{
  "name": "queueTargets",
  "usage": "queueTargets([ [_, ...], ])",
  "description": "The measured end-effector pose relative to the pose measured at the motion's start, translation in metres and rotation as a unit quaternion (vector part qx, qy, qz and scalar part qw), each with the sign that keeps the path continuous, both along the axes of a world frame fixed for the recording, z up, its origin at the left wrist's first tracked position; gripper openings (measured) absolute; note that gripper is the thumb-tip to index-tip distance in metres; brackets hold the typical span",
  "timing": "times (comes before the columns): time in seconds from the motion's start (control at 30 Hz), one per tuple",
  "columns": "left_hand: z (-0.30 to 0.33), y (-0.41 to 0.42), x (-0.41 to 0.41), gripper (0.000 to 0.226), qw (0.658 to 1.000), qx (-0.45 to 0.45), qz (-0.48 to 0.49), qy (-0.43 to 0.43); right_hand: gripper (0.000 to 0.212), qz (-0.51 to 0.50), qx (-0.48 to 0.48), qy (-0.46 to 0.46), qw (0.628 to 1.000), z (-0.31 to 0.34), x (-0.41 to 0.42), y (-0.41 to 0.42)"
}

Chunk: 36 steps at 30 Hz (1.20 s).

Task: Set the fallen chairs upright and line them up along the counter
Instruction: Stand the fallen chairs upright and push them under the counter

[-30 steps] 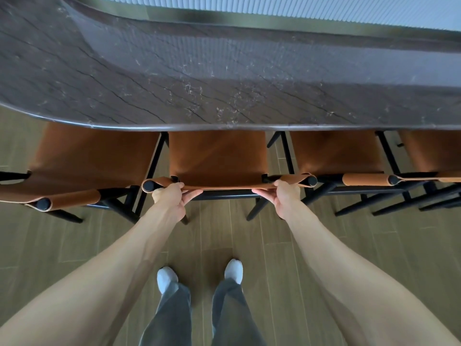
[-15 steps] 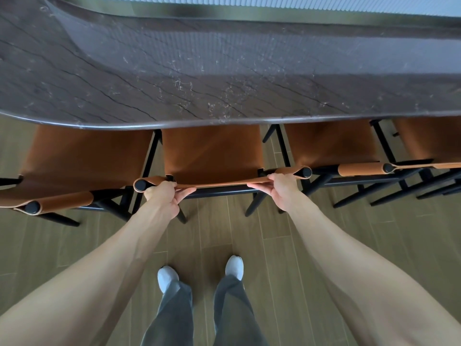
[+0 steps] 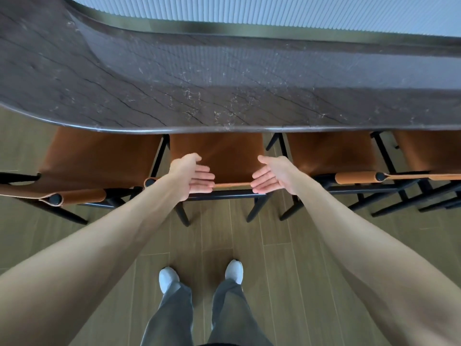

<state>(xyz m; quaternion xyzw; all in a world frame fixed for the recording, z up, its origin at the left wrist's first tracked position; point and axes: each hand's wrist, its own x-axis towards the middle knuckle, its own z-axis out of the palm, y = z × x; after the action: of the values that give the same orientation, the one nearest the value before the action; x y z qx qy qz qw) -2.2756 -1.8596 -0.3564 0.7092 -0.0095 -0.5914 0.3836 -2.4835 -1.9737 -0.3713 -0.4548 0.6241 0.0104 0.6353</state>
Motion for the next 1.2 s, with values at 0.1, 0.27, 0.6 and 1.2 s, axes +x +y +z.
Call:
queueTargets([
  [0.1, 0.037, -0.018, 0.01, 0.037, 0.98, -0.141, 0.018, -0.139, 0.047, -0.067, -0.162, -0.117, 0.977, 0.043, 0.03, -0.011],
  [0.27, 0.095, -0.003, 0.044, 0.04, 0.902, -0.316, 0.064, -0.289, 0.039, -0.039, -0.312, -0.251, 0.915, 0.109, 0.077, -0.007],
  [0.6, 0.152, 0.075, 0.113, 0.042, 0.836, -0.382, 0.155, -0.361, 0.045, 0.018, -0.361, -0.304, 0.881, 0.171, 0.163, 0.069],
  [1.2, 0.108, 0.337, 0.319, 0.031, 0.872, -0.279, 0.244, -0.321, 0.029, -0.053, -0.26, -0.266, 0.927, 0.111, 0.38, 0.309],
])
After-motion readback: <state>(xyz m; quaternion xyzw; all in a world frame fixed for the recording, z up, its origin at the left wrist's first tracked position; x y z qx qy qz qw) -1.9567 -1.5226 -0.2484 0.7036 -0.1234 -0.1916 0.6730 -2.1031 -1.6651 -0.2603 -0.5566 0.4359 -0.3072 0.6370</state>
